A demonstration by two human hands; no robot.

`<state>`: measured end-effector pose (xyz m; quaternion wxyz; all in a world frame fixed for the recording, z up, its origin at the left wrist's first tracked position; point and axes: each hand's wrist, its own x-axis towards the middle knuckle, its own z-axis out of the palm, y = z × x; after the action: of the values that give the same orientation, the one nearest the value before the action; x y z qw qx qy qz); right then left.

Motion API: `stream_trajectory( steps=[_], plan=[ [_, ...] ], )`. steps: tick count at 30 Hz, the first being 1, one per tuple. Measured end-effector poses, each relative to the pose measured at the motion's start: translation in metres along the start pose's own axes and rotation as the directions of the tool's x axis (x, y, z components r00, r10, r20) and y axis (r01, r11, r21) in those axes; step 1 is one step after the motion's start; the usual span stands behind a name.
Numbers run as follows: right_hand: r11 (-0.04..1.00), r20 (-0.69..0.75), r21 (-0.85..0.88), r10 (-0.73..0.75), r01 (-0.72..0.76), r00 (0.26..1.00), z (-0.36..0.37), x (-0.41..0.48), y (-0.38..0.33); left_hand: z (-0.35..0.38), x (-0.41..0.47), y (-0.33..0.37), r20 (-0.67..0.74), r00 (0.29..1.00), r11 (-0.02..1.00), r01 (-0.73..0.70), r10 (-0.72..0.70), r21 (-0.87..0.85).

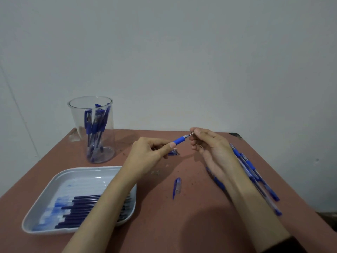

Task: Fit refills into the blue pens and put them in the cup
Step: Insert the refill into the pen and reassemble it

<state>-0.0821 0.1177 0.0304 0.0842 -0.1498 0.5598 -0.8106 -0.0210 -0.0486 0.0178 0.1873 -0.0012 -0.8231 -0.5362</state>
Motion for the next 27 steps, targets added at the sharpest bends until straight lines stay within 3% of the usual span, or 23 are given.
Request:
stream_trajectory(
  steps=[7,11,16,20,23,27],
  plan=[
    [0.992,0.015,-0.125,-0.03,0.032,0.999,0.0015,-0.0015,0.0031,0.0003,0.001,-0.002,-0.01,1.0,1.0,-0.001,0.001,0.027],
    [0.958,-0.057,-0.285,-0.058,0.04,0.997,0.0014,-0.0009,0.0074,0.0003,0.0005,-0.0033,0.01,1.0,0.999,-0.005,0.005,0.05],
    [0.995,0.041,-0.098,0.037,-0.033,0.998,-0.0001,-0.0031,-0.0004,-0.0007,0.0013,-0.0021,0.005,1.0,1.0,0.007,-0.007,-0.024],
    [0.977,-0.004,-0.215,-0.003,0.002,1.0,0.0003,-0.0027,0.0029,0.0007,-0.0007,0.0,0.029,1.0,0.999,0.012,-0.01,-0.042],
    [0.991,0.065,-0.136,0.01,-0.001,0.998,-0.0011,-0.0032,0.0,-0.0004,-0.0004,0.0002,0.021,1.0,0.998,0.016,-0.015,-0.058],
    [0.978,0.025,-0.207,-0.012,0.017,1.0,-0.0013,-0.0023,0.0014,0.0002,-0.0014,0.0022,0.055,0.998,0.998,0.025,-0.022,-0.055]
  ],
)
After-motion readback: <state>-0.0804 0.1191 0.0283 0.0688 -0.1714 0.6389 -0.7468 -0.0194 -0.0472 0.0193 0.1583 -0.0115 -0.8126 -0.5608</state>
